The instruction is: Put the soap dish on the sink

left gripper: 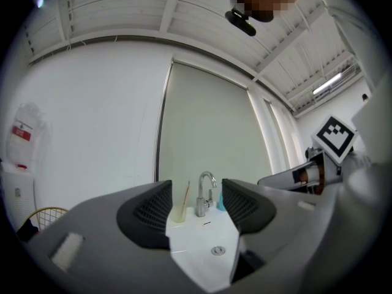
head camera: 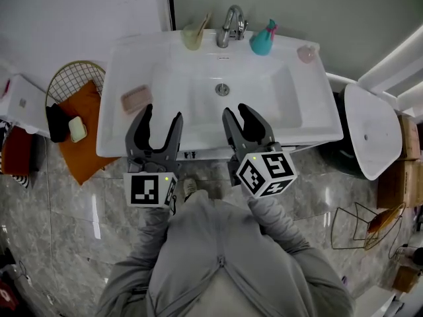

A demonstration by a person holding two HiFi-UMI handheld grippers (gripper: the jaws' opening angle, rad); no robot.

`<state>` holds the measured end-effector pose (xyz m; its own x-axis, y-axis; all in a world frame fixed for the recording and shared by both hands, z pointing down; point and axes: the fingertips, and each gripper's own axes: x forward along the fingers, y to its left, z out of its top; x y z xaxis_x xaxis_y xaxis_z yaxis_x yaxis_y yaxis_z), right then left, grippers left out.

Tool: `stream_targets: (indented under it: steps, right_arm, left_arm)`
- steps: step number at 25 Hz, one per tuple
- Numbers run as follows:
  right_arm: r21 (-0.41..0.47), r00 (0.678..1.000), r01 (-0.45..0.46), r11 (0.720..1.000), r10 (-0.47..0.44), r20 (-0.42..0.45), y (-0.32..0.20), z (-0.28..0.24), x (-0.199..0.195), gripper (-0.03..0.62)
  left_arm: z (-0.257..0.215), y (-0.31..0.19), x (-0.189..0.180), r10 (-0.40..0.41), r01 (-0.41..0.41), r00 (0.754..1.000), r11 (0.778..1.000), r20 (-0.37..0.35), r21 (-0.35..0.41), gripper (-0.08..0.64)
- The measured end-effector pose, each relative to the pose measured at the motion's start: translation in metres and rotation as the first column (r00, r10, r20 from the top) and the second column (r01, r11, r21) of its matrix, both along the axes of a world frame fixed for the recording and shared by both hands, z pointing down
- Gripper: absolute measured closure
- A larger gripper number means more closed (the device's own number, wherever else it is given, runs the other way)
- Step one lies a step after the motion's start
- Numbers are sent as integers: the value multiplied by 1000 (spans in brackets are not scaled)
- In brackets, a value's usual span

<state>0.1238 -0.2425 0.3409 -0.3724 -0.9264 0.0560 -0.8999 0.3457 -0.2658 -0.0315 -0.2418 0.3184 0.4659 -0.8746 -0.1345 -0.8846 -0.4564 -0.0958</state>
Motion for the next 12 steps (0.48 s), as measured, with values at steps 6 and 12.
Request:
stream_targets:
  steps: [6,12]
  right_arm:
    - [8,999,32,999,-32,4,2,-2,-7,442]
    - [14,998,55,998,-55,2,6,-5,-13,442]
  left_arm:
    - [-1,10,-8,-36,36,999,999,4,4,279]
    - [-3,17,-12,-58,58,998,998,6,1,279]
